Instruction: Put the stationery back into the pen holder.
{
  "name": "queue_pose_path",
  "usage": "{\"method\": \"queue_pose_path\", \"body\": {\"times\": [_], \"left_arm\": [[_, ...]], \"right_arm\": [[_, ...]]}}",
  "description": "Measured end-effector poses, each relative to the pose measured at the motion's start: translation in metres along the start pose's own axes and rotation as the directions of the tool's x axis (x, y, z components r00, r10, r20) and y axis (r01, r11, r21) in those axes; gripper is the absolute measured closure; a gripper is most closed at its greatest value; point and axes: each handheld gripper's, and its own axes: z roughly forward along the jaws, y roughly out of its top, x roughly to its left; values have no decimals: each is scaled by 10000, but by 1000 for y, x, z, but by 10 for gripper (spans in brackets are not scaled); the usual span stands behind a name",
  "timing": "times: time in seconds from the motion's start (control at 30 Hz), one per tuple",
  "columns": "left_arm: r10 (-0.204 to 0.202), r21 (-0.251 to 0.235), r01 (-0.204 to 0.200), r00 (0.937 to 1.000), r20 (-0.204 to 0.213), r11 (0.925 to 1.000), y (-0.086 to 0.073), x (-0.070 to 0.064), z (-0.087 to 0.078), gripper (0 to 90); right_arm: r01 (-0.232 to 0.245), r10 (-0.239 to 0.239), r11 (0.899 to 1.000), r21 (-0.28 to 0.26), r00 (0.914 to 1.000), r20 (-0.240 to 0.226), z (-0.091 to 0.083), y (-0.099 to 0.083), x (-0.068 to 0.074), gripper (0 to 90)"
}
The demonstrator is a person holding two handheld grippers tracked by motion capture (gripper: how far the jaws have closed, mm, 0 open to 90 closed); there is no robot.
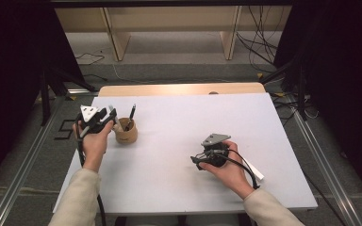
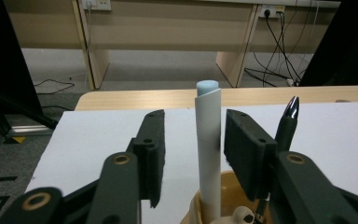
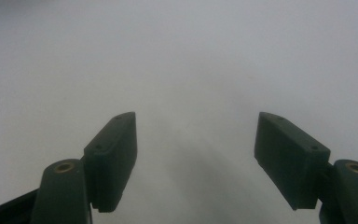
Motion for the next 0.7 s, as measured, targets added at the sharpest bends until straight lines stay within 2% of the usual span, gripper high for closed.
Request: {"method": "queue_pose_path", "body": {"times": [0.2, 0.33, 0.57, 0.7], "left_arm": [[65, -18, -65, 10000, -38, 10000, 3, 0, -8, 516], [75, 75, -77, 9997, 225, 9999, 4, -2, -15, 494], [368, 269, -379, 9986, 387, 9989, 2, -7, -27, 447], [230, 447, -258, 9978, 625, 9987, -1, -10, -33, 434]], "right_arm": [[2, -2, 10000, 19, 10000, 8, -1, 0, -1, 303], [-48, 48, 10000, -2, 10000, 46, -3, -1, -2, 303], [-166, 166, 9999, -29, 9998, 134, -6, -3, -6, 304], [-232, 232, 9997, 10, 9996, 150, -8, -4, -8, 306]]}}
